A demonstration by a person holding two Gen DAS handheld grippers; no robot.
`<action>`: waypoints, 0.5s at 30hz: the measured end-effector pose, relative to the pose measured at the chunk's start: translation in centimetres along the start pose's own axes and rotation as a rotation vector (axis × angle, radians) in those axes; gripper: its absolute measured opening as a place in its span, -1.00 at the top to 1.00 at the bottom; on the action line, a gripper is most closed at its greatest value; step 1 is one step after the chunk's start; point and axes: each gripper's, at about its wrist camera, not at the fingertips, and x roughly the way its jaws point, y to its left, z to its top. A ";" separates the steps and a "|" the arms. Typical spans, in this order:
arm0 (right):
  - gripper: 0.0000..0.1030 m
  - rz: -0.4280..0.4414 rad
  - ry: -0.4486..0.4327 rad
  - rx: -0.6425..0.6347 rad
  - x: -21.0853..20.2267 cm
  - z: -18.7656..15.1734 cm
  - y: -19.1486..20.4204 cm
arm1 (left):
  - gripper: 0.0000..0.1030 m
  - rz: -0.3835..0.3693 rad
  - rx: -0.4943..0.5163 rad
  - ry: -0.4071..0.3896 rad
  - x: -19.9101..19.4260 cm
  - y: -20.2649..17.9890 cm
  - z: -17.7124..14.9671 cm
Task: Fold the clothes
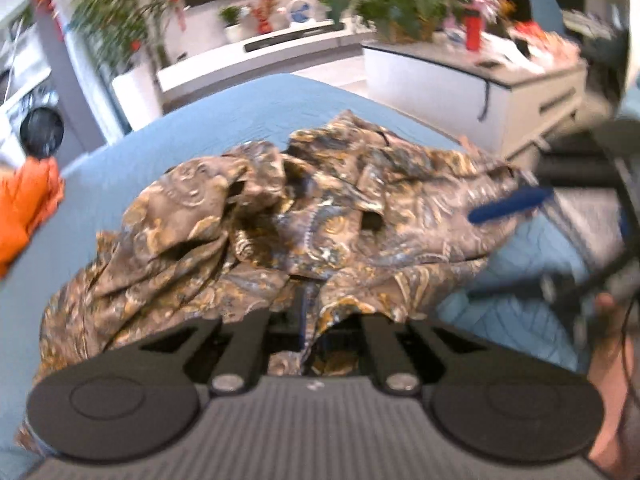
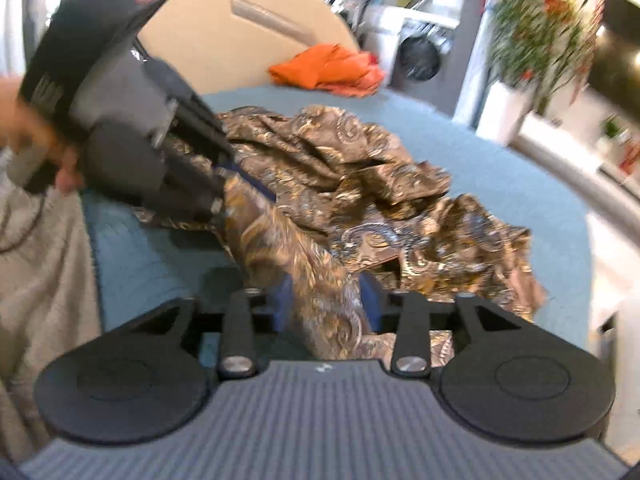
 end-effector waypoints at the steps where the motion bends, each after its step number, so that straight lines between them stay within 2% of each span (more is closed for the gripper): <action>1: -0.02 -0.023 -0.010 -0.020 -0.1 -0.3 0.9 | 0.86 -0.007 -0.028 -0.002 -0.3 0.2 0.0; 5: -0.19 -0.114 -0.034 -0.090 0.6 -1.0 4.8 | 0.87 -0.017 -0.104 -0.013 -0.7 1.0 0.5; 8: -0.21 -0.277 -0.035 -0.129 2.9 -1.1 7.6 | 0.87 -0.022 -0.195 -0.022 -0.7 1.7 0.9; 10: -0.21 -0.456 -0.059 -0.162 5.2 -1.0 9.2 | 0.87 0.000 -0.258 -0.041 -1.1 1.8 1.1; 12: -0.21 -0.550 -0.080 -0.149 6.6 -0.6 9.7 | 0.87 0.018 -0.282 -0.057 -1.3 1.7 1.2; 15: -0.21 -0.527 -0.134 -0.098 6.4 0.3 10.0 | 0.87 0.031 -0.310 -0.078 -1.6 1.6 1.6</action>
